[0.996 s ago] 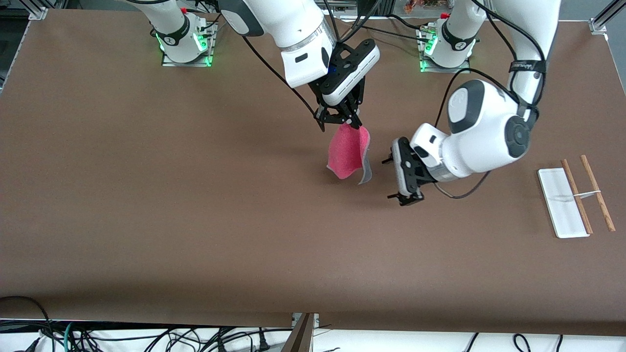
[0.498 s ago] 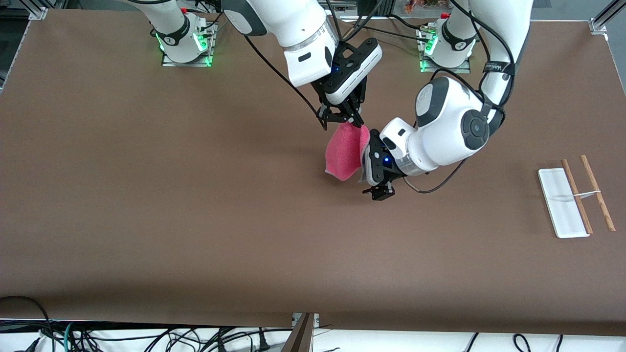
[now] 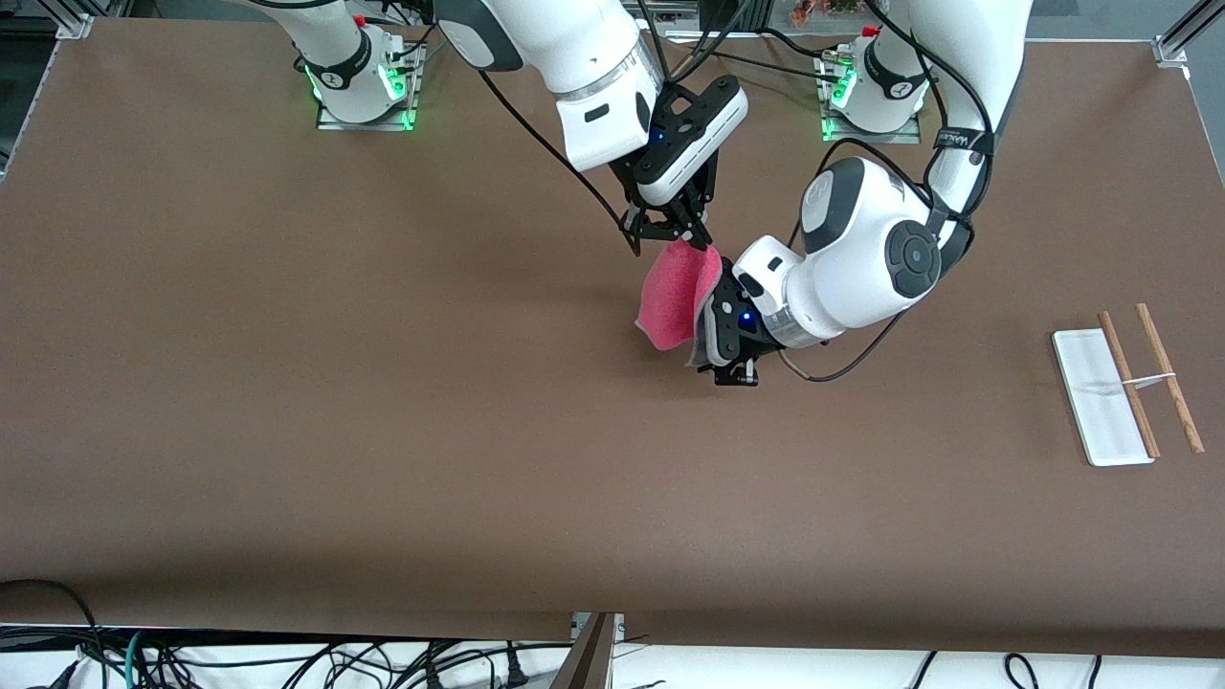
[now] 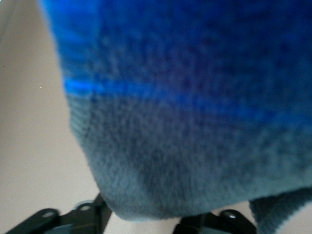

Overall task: Pass towel and hang on rack
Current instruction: 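Grasp the hanging towel's grey edge with the left gripper, then open the right gripper while the left gripper pulls the towel away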

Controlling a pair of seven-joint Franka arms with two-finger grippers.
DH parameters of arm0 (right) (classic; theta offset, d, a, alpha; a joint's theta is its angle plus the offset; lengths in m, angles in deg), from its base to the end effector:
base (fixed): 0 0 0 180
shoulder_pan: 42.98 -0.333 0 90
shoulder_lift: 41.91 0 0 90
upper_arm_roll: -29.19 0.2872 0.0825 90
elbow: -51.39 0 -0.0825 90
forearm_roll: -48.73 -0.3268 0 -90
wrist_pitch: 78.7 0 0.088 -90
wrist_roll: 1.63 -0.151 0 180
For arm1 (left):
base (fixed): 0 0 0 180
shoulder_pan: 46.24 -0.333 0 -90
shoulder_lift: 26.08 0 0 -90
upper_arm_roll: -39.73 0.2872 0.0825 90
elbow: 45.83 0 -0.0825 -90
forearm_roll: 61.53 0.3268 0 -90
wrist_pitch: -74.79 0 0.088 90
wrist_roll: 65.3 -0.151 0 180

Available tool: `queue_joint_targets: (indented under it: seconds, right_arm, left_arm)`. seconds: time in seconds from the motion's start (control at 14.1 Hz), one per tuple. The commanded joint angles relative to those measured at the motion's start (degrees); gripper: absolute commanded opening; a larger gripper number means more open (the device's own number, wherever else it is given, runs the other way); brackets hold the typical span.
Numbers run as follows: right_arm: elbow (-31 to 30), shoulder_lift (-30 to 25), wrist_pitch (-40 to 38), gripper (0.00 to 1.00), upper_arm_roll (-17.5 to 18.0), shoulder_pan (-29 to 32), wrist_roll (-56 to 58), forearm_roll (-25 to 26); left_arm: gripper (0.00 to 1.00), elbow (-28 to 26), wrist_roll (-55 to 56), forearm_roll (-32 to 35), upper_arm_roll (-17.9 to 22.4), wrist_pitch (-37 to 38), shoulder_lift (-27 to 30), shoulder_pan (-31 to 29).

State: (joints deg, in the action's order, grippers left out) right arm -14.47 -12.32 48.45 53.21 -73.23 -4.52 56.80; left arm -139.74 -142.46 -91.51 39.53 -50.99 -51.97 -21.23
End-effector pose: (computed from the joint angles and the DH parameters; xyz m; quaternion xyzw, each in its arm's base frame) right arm 0.4719 0.5109 0.5319 -0.8737 -0.3883 -0.2454 0.1604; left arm 0.5570 -0.3012 0.3318 0.7138 -0.6636 0.1408 0.1741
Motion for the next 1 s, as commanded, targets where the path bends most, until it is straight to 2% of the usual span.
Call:
queue_joint_targets:
  seconds: [0.0,0.14,0.57,0.64,0.71,0.93]
  right_arm:
    - [-0.1,-0.1,0.6,0.00,0.3,-0.1,-0.5,-0.6]
    - [-0.1,-0.1,0.6,0.00,0.3,-0.1,-0.5,-0.6]
    - [-0.1,-0.1,0.6,0.01,0.3,0.0,-0.6,-0.7]
    - [-0.1,-0.1,0.6,0.34,0.2,0.3,-0.7,-0.8]
    - [-0.1,-0.1,0.6,0.99,0.1,0.5,0.0,-0.7]
    - [-0.1,-0.1,0.4,1.00,0.1,1.2,0.0,-0.8]
  left_arm:
    - [0.00,1.4,-1.4,-0.2,1.3,0.7,-0.4,0.9]
    - [0.00,1.4,-1.3,-0.2,1.4,1.0,-0.3,0.9]
    - [0.00,1.4,-1.2,-0.2,5.6,4.7,1.3,0.7]
    - [0.00,1.4,-1.2,-0.2,6.4,5.6,1.7,0.7]
    - [0.00,1.4,-1.1,-0.2,7.2,6.9,2.2,0.6]
    - [0.00,1.6,-1.2,-0.1,9.2,10.8,3.0,0.4]
